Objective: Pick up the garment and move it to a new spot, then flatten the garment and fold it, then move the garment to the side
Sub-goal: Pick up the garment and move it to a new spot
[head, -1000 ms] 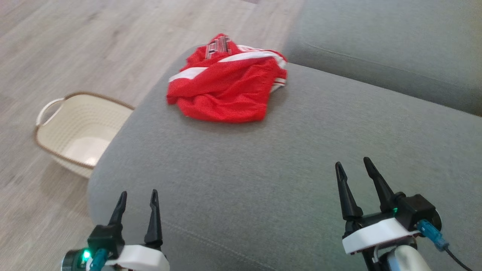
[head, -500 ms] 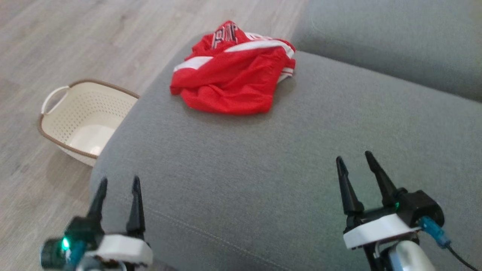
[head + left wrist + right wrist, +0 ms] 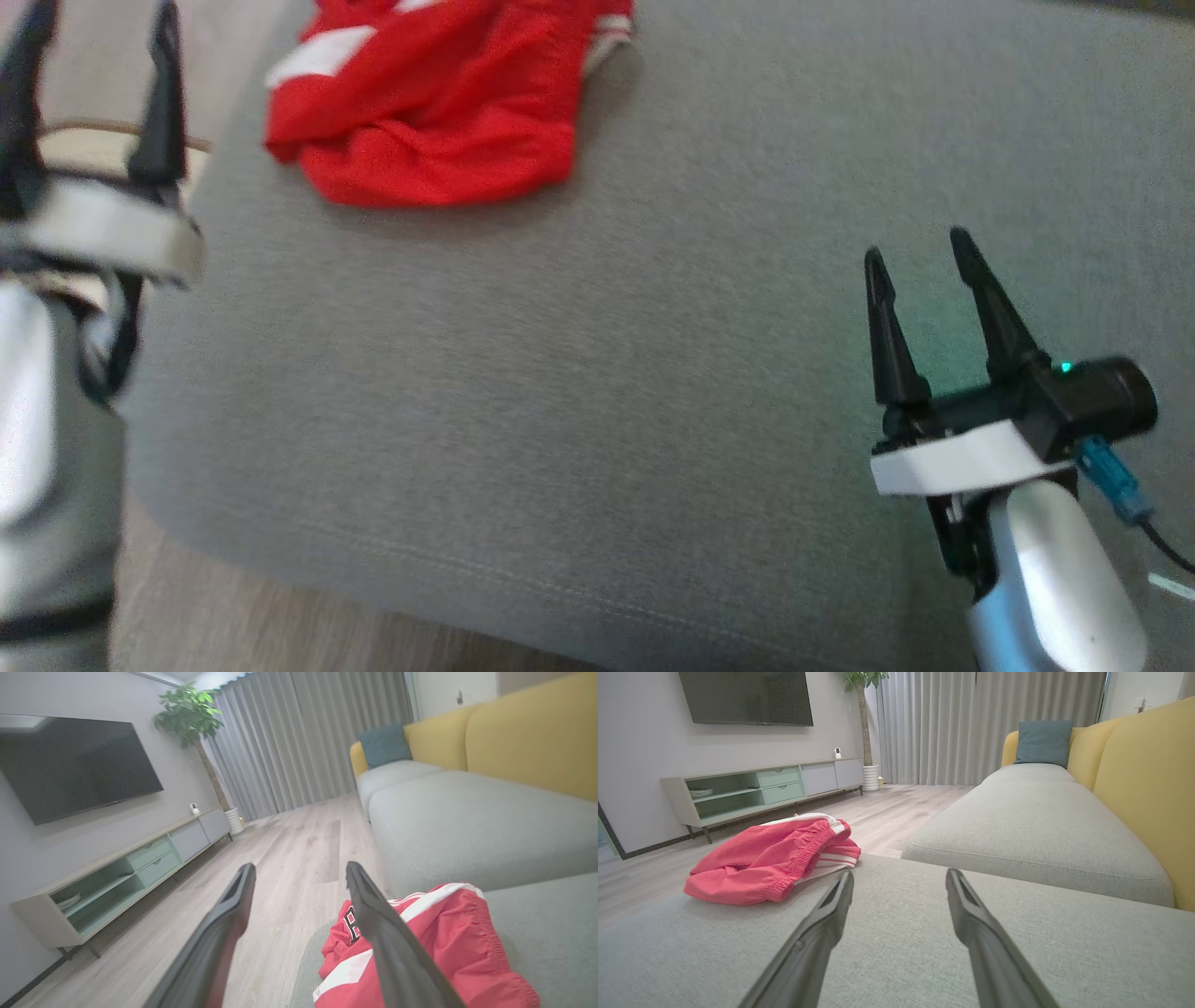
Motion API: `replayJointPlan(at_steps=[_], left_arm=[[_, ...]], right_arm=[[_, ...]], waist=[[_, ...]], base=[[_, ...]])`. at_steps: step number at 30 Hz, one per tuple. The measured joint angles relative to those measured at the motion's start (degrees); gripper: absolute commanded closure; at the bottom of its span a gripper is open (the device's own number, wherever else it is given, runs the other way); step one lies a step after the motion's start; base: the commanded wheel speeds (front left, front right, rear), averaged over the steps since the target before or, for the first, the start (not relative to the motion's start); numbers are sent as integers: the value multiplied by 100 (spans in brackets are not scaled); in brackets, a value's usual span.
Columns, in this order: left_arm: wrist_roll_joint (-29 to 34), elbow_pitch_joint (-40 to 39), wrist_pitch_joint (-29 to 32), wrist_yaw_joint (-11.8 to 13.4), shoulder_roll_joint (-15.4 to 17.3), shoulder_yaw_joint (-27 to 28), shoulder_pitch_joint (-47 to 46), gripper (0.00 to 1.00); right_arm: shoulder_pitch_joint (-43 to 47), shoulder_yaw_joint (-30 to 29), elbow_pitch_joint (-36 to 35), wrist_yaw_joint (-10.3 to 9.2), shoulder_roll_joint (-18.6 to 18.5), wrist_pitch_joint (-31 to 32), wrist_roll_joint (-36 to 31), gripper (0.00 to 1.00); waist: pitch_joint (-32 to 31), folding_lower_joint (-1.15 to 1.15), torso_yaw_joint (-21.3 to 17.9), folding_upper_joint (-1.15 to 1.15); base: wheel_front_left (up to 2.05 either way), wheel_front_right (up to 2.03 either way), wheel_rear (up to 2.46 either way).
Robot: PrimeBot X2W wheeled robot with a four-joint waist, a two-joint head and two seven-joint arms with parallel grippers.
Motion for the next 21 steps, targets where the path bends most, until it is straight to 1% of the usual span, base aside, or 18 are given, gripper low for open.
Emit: replayJointPlan(at_steps=[2,5,8,9,11,16,18,21], left_arm=[[-9,464,256,-81,116,-75,-492,0],[-163,1165,495,-174,140,-174,-1065,0],[-403,1762,751,-224,175,-415,-1484,0],[-403,1762,751,-224,175,-415,-1484,0],[-602,2123,931,-246,216,-665,-1680,0],[-1312,2640,1227,-268,469,-1481,-1973,0],[-1505,2810,1273,-268,616,-1657,-2092,0],[-1696,3080,1271,-268,799,-1767,-2301,0]], right_arm=[[-131,7,-59,0,-1,0,-71,0],[-305,3,-174,0,-5,-1,-141,0],[-413,-22,-267,0,-9,-1,-190,0],[-413,-22,-267,0,-9,-1,-190,0],[-429,-37,-330,0,-11,-1,-225,0],[-430,-30,-403,0,-13,-1,-279,0],[-430,-13,-448,0,-14,-1,-296,0],[-432,12,-490,0,-14,-1,-296,0]], waist=[[223,0,-160,0],[536,1,-413,0],[818,1,-658,0],[818,1,-658,0],[986,1,-803,0],[1309,1,-1101,0],[1405,1,-1185,0],[1515,1,-1278,0]], base=[[0,0,0],[0,0,0],[0,0,0],[0,0,0],[0,0,0],[0,0,0],[0,0,0],[0,0,0]])
